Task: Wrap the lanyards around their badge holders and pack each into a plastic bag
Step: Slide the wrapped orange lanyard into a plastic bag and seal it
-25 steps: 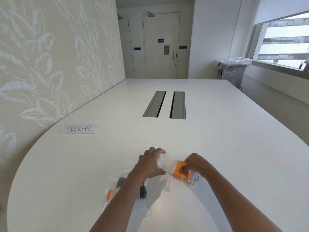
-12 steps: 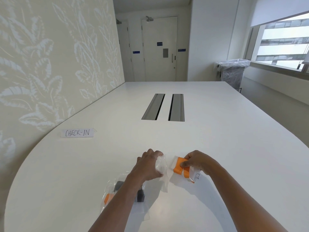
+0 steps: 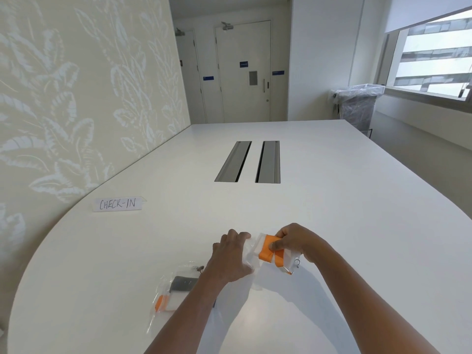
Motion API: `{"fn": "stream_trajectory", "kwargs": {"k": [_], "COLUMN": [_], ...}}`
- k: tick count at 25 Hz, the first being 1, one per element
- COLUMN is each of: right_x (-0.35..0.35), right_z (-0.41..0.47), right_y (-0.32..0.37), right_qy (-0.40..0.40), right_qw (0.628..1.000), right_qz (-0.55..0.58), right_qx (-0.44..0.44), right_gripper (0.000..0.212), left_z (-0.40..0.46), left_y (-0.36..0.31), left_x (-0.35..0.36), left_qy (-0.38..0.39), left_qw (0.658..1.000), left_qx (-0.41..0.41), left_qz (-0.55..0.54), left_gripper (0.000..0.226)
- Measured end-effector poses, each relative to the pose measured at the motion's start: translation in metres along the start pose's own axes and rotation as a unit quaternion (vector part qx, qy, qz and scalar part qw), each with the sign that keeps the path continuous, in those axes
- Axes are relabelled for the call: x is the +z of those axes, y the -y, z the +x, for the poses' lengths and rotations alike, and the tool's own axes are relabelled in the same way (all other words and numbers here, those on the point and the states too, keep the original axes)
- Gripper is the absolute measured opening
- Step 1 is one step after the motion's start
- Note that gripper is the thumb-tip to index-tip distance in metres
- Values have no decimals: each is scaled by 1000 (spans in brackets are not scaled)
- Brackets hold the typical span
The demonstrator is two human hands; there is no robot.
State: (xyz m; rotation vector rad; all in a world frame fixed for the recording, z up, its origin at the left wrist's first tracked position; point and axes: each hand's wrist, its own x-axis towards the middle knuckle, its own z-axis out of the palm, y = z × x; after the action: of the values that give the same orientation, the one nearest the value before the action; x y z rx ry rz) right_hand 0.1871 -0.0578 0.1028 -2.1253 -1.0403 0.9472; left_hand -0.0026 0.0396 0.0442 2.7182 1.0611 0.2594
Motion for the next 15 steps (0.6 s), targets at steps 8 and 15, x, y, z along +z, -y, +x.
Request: {"fn": "stream_trajectory", "kwargs": {"k": [8,15], "right_x": [2,5], "right_z": [6,6], "right_y": [-2,1], "right_qy": [-43,11], "right_qw": [999,999], "right_qz": [17,-14], "right_qx": [-6,-37], "right_gripper": [23,25], "left_z": [-7,-11], "left_y": [-2,-7], "left_x": [2,-1], "left_qy": [-25,-31], "left_qw": [999,999], "left_qx": [-22,-9], "left_qz": [-34,-1], "left_gripper": [80,85]}}
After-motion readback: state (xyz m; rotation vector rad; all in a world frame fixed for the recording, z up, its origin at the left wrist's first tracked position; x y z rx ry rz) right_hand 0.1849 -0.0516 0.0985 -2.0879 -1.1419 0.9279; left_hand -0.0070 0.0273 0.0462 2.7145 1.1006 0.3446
